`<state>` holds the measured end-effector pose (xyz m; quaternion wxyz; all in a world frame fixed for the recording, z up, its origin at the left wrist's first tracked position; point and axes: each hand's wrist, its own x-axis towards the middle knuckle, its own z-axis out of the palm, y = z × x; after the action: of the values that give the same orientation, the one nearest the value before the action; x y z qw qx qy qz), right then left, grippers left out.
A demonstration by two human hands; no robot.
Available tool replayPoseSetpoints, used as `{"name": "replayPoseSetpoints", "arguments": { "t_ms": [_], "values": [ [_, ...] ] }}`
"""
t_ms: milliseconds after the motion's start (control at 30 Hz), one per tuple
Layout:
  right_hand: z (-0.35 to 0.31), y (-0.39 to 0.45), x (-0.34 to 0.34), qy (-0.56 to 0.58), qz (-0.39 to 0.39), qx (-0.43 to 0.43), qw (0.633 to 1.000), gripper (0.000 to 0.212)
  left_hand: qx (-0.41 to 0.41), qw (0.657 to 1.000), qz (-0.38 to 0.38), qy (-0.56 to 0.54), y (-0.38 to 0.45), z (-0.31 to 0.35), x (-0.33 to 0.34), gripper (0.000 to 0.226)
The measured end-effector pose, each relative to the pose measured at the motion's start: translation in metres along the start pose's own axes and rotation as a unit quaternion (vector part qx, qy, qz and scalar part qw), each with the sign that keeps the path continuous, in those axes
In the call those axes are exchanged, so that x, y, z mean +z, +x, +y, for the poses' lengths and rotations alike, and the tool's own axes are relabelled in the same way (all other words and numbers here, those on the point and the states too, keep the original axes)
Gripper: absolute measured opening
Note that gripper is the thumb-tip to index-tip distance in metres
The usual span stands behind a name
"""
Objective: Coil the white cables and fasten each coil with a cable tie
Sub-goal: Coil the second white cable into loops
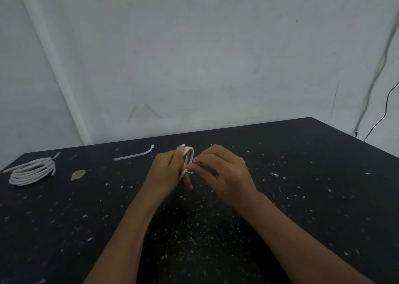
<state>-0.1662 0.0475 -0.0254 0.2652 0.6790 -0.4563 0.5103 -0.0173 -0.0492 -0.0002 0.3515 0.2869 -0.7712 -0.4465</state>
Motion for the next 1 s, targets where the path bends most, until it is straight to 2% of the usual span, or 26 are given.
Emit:
{"name": "replayPoseSetpoints", "arguments": {
  "t_ms": [200, 467, 567, 700, 800, 933, 1000],
  "values": [
    [0.006, 0.0, -0.002, 0.023, -0.017, 0.002, 1.0, 0.023, 0.064, 0.997, 0.013, 0.045, -0.002, -0.003, 0.005, 0.06],
    [0.004, 0.001, -0.003, 0.058, 0.018, 0.05, 0.997, 0.02, 0.016, 0.997, -0.057, -0.056, -0.005, 0.007, 0.01, 0.055],
    [0.003, -0.001, -0.001, 0.041, 0.024, 0.053, 0.997, 0.025, -0.021, 0.989, -0.112, -0.099, -0.005, 0.004, 0.007, 0.055],
    [0.008, -0.006, -0.001, 0.002, 0.026, 0.087, 0.996, 0.031, -0.073, 0.966, -0.172, -0.177, -0.005, 0.007, 0.004, 0.055],
    [0.016, -0.008, -0.002, 0.003, -0.009, 0.076, 0.997, 0.034, -0.112, 0.942, -0.166, -0.269, -0.003, 0.008, -0.003, 0.049],
    [0.026, -0.011, -0.002, -0.018, -0.044, 0.1, 0.994, 0.043, -0.148, 0.87, -0.158, -0.443, 0.002, 0.008, -0.018, 0.048],
    [0.029, -0.013, 0.0, -0.039, -0.061, 0.142, 0.987, 0.042, -0.144, 0.874, -0.151, -0.439, 0.002, 0.01, -0.021, 0.049]
  ]
}}
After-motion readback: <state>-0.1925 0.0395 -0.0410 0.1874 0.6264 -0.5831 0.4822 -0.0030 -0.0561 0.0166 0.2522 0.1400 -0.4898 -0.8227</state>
